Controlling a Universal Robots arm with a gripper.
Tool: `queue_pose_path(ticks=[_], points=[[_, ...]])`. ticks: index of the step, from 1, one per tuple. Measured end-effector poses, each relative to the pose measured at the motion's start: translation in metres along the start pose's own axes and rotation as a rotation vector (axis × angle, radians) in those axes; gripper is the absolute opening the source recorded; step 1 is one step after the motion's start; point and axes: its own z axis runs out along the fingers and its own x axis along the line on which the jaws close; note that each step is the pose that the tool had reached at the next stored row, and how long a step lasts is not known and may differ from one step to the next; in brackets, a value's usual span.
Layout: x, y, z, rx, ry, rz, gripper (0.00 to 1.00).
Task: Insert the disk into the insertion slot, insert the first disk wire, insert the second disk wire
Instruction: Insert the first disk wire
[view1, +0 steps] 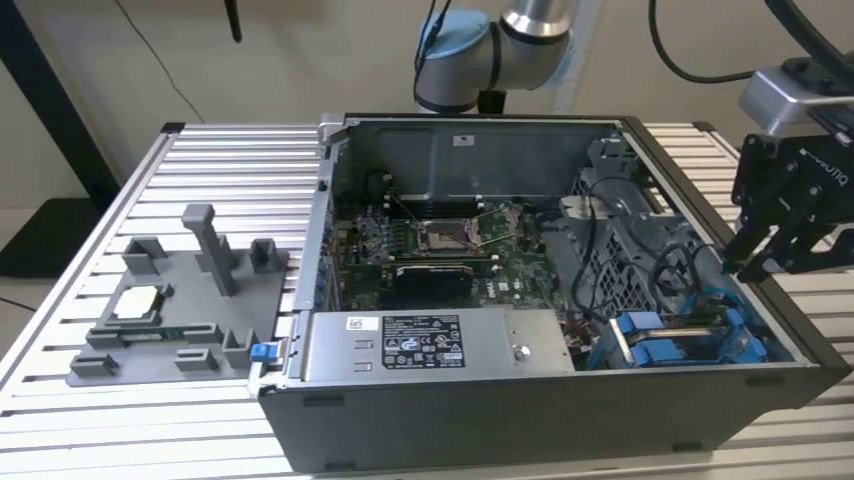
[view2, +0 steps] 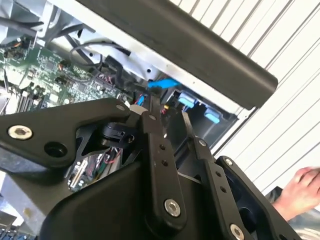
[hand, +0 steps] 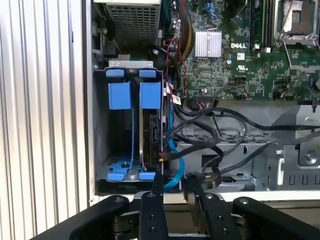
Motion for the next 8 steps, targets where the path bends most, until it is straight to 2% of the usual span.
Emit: queue_pose_path(ticks=[1,2,6,8], points=[[0.0000,-0.0018,0.0005,0.0000,-0.0015,0.000,1.00],[0.0000,-0.0034,0.0012,0.0000,-0.0061,0.000,1.00],[0.0001,-0.0068,0.0037,-0.0008,-0.0289,0.000,1.00],[0.0002,-0.0071,0.0055,-0.0026,-0.0344,0.000,1.00]])
